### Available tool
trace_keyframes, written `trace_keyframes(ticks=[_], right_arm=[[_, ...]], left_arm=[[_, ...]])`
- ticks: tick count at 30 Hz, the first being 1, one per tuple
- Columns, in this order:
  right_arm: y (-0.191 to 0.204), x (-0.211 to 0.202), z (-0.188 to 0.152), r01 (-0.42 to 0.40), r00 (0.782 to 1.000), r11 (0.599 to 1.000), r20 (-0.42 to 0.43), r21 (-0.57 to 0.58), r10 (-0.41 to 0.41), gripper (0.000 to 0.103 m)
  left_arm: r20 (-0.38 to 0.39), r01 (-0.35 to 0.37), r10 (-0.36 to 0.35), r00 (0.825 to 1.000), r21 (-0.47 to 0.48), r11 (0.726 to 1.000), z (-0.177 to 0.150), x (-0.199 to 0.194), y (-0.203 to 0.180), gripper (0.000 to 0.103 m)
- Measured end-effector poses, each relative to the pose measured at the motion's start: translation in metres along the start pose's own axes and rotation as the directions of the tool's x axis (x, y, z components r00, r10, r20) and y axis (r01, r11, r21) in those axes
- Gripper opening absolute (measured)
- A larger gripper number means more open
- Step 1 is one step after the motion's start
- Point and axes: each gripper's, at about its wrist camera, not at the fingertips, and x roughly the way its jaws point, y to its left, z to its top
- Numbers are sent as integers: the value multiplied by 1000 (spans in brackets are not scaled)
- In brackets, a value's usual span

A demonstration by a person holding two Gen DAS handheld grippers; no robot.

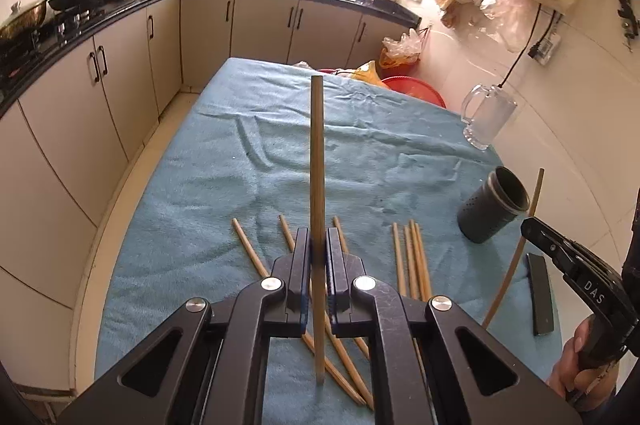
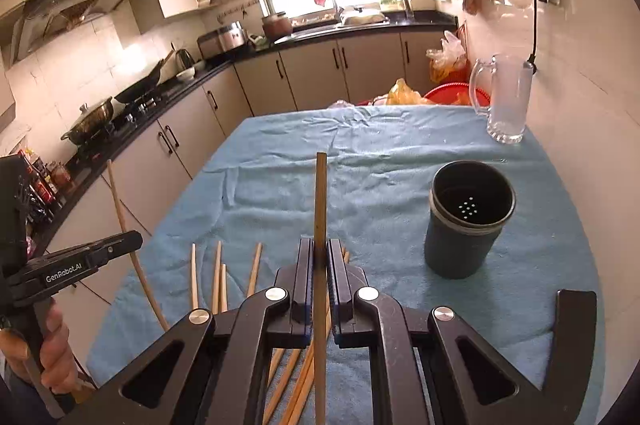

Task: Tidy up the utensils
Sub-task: 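Carry the left tool's chopstick upright over the grey holder while the right tool carries its own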

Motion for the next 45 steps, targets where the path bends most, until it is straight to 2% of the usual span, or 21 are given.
trace_keyframes(ticks=[13,25,35,45], right_arm=[[-16,-28,-4,-6,998,999,62,52,3,7],[-31,-49,5,-24,993,995,116,93,13,7],[-58,-77,26,-37,982,989,190,146,8,7],[-99,-107,57,-71,968,976,249,208,17,7]], left_arm=[[37,6,-7,999,11,1000,-1,-24,-13,7],[57,19,-21,998,38,999,10,-32,-35,7],[58,70,-75,996,77,995,31,-31,-75,7],[46,149,-156,987,136,979,62,-23,-136,7]])
